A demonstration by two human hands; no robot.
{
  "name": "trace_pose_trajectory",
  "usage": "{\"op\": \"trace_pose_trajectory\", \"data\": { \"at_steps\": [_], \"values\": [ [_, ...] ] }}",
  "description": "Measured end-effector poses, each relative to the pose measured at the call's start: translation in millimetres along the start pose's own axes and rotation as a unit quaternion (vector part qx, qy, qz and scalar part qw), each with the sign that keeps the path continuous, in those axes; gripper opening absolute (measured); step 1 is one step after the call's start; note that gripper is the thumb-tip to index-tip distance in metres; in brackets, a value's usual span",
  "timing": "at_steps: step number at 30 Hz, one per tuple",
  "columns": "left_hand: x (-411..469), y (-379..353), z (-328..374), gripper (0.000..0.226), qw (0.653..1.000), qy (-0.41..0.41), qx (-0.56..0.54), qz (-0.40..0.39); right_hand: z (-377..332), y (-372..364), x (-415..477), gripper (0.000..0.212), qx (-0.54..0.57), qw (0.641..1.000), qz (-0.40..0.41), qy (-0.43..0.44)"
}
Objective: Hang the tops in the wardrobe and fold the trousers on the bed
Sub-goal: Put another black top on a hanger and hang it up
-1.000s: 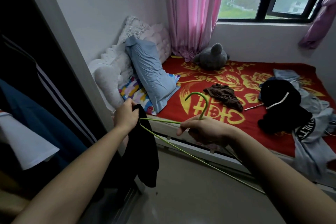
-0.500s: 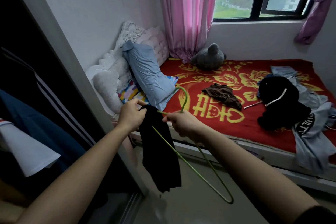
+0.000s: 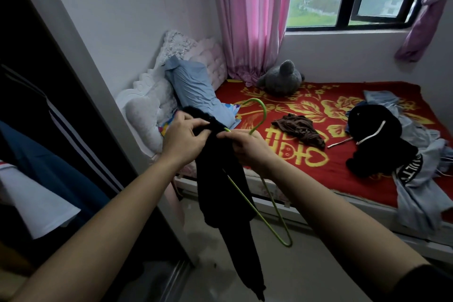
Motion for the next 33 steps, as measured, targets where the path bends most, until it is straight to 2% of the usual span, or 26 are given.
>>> {"op": "trace_pose_trajectory", "data": {
  "at_steps": [1,3,5,6,8,10,13,16,17,18,20,21,23,27,29,31,32,33],
  "values": [
    [4.2,4.4,7.7,0.017,1.0,-0.026,0.01,0.006,2.8,-0.3,-0.8,0.019,0.018,1.0,-0.014,-0.004],
    [12.0,9.9,23.7,0.015,0.998,-0.052,-0.045,0.004,7.1,4.9,0.1,0.029,-0.03,0.999,0.024,-0.021],
    [15.0,10.7,33.8,0.011,0.992,-0.042,-0.121,0.003,4.3,13.5,-1.9,0.052,-0.085,0.991,0.097,-0.018],
    [14.6,10.5,38.2,0.012,0.988,-0.038,-0.148,0.002,0.7,16.0,-3.3,0.06,-0.079,0.99,0.118,-0.011],
    [13.9,10.1,37.7,0.012,0.983,-0.033,-0.182,0.002,-7.3,16.0,-5.4,0.065,-0.059,0.992,0.11,0.0],
    [17.3,13.3,31.1,0.014,0.988,-0.054,-0.146,-0.016,-14.9,8.4,-8.8,0.06,-0.051,0.997,0.064,0.015],
    [20.2,14.5,25.2,0.023,0.993,-0.079,0.009,-0.083,-24.6,-2.7,-16.9,0.043,-0.043,0.999,-0.004,0.033],
    [17.0,10.7,17.9,0.02,0.992,-0.058,0.057,-0.1,-28.0,-12.1,-23.5,0.037,-0.106,0.992,-0.056,0.048],
    [16.3,11.2,8.6,0.02,0.994,-0.034,0.047,-0.095,-29.7,-7.7,-24.6,0.038,-0.173,0.982,-0.032,0.076],
    [15.4,13.7,-0.3,0.02,0.996,-0.008,0.035,-0.087,-30.2,-0.9,-24.1,0.04,-0.273,0.955,0.016,0.115],
    [14.1,19.4,-18.9,0.023,0.997,0.038,0.008,-0.065,-26.8,18.3,-23.7,0.04,-0.453,0.865,0.119,0.177],
    [13.1,20.5,-22.5,0.023,0.997,0.054,-0.003,-0.057,-22.4,27.8,-23.3,0.037,-0.486,0.842,0.148,0.182],
    [12.7,16.3,-15.0,0.021,0.997,0.06,-0.011,-0.053,-14.8,34.0,-22.4,0.032,-0.474,0.851,0.146,0.171],
    [14.1,7.8,6.4,0.027,0.998,0.045,-0.002,-0.043,-7.0,9.2,-16.5,0.033,-0.449,0.881,0.071,0.135],
    [15.4,8.4,6.1,0.024,0.998,0.051,0.016,-0.023,-3.9,3.0,-15.0,0.031,-0.443,0.883,0.071,0.14],
    [14.5,13.2,7.8,0.022,0.996,0.052,0.069,0.003,-4.4,2.4,-18.9,0.021,-0.456,0.861,0.129,0.187],
    [14.1,15.9,10.5,0.024,0.994,0.047,0.097,0.014,-7.1,4.4,-25.9,0.02,-0.466,0.832,0.192,0.232],
    [13.2,19.3,13.7,0.025,0.992,0.044,0.114,0.025,-11.8,5.5,-37.6,0.031,-0.472,0.791,0.267,0.283]
  ]
}}
Point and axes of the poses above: each hand's wrist, its own x-axis towards the middle knuckle, its own y-axis out of the back of the hand, z = x × y, the point moved 7 cm from there along x, towards the middle knuckle, and after that the axes turned 11 degrees about -y, right-handed, at the moved point
